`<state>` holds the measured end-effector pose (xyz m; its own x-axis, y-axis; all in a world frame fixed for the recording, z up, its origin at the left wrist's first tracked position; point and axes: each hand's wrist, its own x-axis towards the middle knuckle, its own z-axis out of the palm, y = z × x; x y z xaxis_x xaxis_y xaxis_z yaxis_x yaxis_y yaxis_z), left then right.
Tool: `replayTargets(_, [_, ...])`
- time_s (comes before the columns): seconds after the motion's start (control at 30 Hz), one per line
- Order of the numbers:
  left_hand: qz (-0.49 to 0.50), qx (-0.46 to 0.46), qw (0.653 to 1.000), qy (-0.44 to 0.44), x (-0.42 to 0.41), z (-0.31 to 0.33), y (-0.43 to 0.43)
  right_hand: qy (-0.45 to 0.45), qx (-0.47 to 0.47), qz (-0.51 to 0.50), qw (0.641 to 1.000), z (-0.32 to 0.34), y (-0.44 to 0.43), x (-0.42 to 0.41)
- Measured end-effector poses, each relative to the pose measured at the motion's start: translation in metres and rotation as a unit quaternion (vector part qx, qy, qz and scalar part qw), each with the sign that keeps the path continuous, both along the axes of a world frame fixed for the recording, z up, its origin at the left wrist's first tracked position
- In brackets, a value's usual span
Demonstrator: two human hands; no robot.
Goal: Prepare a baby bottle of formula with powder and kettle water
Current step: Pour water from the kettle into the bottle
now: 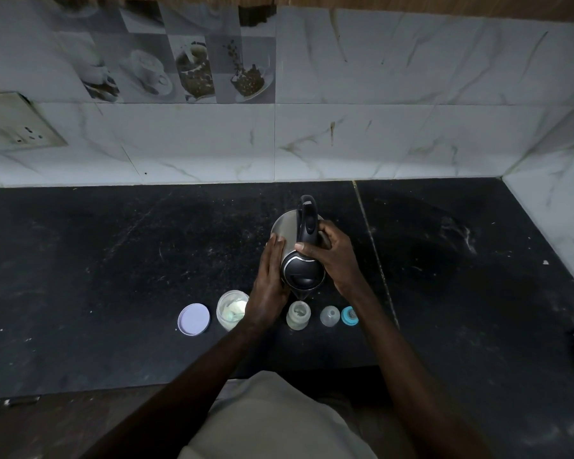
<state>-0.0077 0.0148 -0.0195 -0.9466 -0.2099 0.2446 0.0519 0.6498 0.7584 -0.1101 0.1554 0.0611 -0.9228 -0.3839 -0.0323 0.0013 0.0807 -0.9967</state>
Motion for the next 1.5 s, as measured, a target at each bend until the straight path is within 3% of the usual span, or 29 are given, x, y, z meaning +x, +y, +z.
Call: replayTargets(1.5, [0.001, -0.009, 0.999, 0.043, -0.008, 0.003, 0.003, 0.017, -0.003, -0.001, 1.000, 0.008, 0.007, -0.004])
